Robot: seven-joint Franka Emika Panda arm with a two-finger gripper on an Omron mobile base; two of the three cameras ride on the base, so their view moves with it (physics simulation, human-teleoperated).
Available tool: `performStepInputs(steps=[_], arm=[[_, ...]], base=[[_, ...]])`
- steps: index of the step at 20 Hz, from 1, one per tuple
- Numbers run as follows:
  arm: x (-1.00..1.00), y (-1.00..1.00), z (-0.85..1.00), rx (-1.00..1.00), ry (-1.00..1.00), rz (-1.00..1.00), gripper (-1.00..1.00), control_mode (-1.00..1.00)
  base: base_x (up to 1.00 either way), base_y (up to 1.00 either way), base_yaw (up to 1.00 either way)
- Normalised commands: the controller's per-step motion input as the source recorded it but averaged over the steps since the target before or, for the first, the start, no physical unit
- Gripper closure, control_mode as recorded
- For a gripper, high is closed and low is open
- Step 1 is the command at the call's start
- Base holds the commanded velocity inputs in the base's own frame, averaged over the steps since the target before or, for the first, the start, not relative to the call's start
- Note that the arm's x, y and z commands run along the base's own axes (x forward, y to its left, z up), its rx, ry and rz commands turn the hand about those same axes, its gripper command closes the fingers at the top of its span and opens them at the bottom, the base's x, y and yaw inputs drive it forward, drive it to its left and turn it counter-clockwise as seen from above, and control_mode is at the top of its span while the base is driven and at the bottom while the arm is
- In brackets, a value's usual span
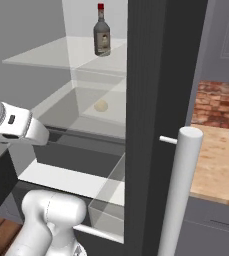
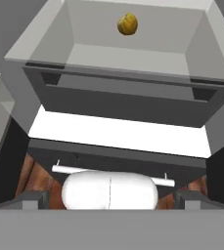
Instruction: Place the liquor on the top shelf of the fridge to keep it out of children's reach, and place the squash and lemon on lower shelves for easy access.
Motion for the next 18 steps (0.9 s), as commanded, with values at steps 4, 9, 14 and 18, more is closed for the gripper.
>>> performStepInputs(steps=[4, 9, 14, 18], arm=[[-0.26, -0.04, -0.18, 0.0, 0.0, 0.03, -1.0, 1.0], [0.0, 0.0, 0.0, 0.0, 0.0, 0.0, -1.0, 1.0], [0.0, 0.0, 0.0, 0.0, 0.0, 0.0, -1.0, 1.0], [0.0, 0.0, 0.0, 0.0, 0.0, 0.0, -1.0, 1.0]], base=[[-0.19, -0.08, 0.01], [-0.98, -0.53, 0.0], [-0.97, -0.64, -0.13], [-0.5, -0.77, -0.35]])
